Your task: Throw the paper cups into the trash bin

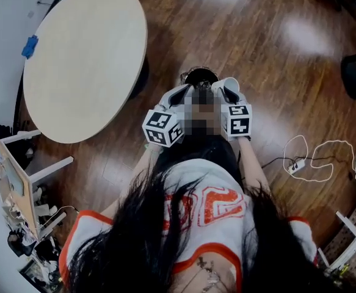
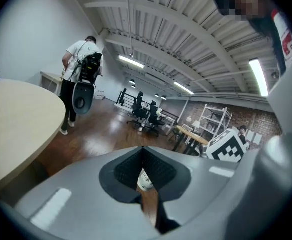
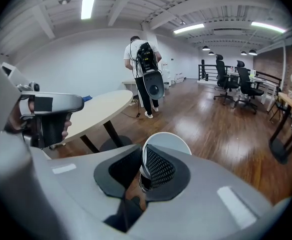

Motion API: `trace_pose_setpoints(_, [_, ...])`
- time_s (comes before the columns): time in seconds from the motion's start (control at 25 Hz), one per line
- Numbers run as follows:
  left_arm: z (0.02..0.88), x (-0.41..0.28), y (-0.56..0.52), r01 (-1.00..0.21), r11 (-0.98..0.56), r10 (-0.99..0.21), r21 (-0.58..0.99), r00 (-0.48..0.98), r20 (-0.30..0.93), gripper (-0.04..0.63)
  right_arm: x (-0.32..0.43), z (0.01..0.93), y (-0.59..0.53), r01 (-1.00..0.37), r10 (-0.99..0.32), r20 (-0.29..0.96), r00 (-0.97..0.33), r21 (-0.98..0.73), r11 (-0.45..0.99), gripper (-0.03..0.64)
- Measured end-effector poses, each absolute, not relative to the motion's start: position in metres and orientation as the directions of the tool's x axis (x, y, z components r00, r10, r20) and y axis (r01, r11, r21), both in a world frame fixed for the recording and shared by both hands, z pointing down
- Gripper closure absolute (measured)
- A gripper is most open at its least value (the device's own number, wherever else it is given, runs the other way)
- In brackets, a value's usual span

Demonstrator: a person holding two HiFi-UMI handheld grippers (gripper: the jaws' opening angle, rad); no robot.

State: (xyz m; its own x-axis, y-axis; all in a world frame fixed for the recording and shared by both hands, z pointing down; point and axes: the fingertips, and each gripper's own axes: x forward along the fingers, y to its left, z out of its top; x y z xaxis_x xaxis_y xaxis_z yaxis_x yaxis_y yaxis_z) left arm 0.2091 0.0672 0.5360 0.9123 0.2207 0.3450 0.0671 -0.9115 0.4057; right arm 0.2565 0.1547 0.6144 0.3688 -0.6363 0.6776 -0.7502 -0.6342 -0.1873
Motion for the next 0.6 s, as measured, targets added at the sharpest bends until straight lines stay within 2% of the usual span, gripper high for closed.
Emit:
trace_pose_setpoints(0.32, [0.595,0.209,0.08,0.092,-0.899,0.302,0.429,0.838,0.454,0.595,0.262,0.703,0.132,-0.78,-0.584,0.755,0.298,-0.16,-0.605,0.583])
trace_pose_setpoints(0.44, [0.605,0.207,0.073,0.091,-0.905,0.3,0.416,0.829,0.472,0.595,0.26,0.744,0.111,-0.836,-0.551,0.802,0.23,-0.127,-0.534,0.583])
trace_pose_setpoints(0.6, [0.61,0.208,0.061,0.057,-0.901,0.282,0.429,0.83,0.482,0.595,0.264,0.798,0.107,-0.823,-0.492,0.86,0.133,-0.18,-0.538,0.566])
